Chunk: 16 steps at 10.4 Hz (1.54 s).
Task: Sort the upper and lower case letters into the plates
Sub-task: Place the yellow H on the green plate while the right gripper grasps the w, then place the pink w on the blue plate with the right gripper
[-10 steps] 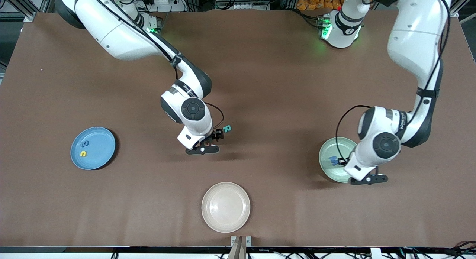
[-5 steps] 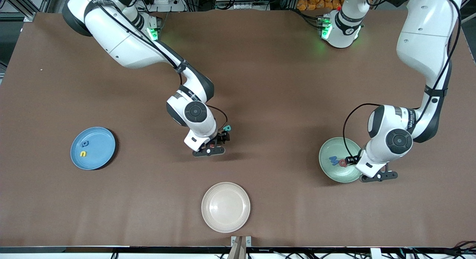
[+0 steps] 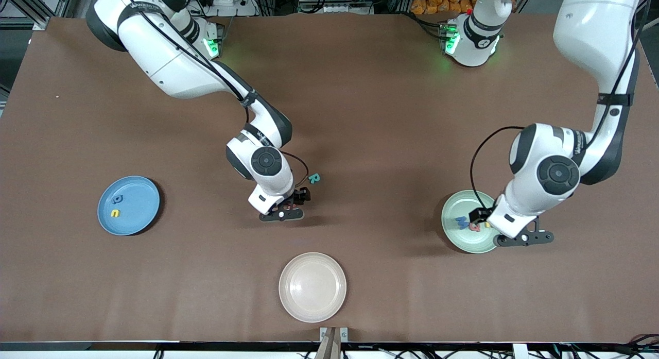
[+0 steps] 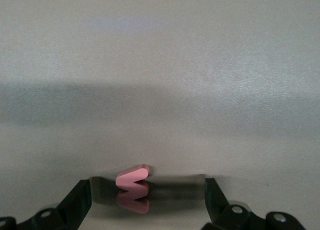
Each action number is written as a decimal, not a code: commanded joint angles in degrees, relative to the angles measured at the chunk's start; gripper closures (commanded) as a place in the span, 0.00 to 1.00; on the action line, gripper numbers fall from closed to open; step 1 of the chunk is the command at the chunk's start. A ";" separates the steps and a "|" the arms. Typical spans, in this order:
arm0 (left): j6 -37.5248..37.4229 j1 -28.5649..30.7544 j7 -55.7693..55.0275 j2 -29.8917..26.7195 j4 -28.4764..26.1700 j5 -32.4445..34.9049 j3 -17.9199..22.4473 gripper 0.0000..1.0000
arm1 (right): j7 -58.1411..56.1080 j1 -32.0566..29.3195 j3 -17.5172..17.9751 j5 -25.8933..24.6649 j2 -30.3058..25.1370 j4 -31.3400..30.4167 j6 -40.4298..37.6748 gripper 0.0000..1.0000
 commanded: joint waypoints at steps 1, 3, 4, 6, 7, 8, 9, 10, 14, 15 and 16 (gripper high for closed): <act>-2.27 -2.61 0.84 -0.18 2.69 1.54 -2.10 0.00 | 0.08 1.14 -0.50 -0.36 1.13 1.50 -0.02 0.00; -1.66 -2.80 5.48 1.83 4.54 1.19 -5.44 0.00 | 0.16 1.40 -0.50 -0.27 1.22 1.50 0.07 0.60; -0.35 -3.15 9.24 2.97 5.07 1.19 -7.11 0.00 | 0.25 1.49 -0.50 -0.18 1.22 1.50 0.07 0.89; 2.82 -4.19 15.24 4.30 5.25 1.10 -9.23 0.00 | 1.66 1.58 -0.50 -0.71 1.22 1.50 0.16 1.00; 3.35 -6.21 15.35 4.39 5.25 1.10 -9.15 0.00 | 1.57 1.49 -0.50 -0.62 1.05 1.59 0.07 1.00; 3.45 -7.36 15.35 4.83 5.25 1.10 -9.15 0.00 | 1.48 0.97 -0.50 -0.53 0.53 1.59 -0.02 1.00; 3.88 -7.80 15.35 5.09 5.25 1.01 -9.24 0.00 | 1.31 0.53 -0.50 -0.27 -0.70 1.59 -0.19 1.00; 4.06 -8.33 15.52 5.27 5.16 1.10 -9.15 0.00 | 1.13 -0.87 -0.59 -0.01 -1.75 1.68 -0.54 1.00; 8.17 -14.39 16.14 7.63 5.16 1.37 -9.15 0.00 | 0.87 -4.12 -7.51 0.17 -4.75 1.50 -4.05 1.00; 10.63 -15.36 16.14 8.86 5.16 1.45 -9.24 0.00 | 0.26 -4.65 -10.41 -0.53 -5.10 1.15 -6.85 1.00; 13.00 -19.02 16.05 9.31 5.08 1.71 -8.63 0.00 | -3.14 -5.44 -12.52 -0.62 -6.06 0.37 -10.44 1.00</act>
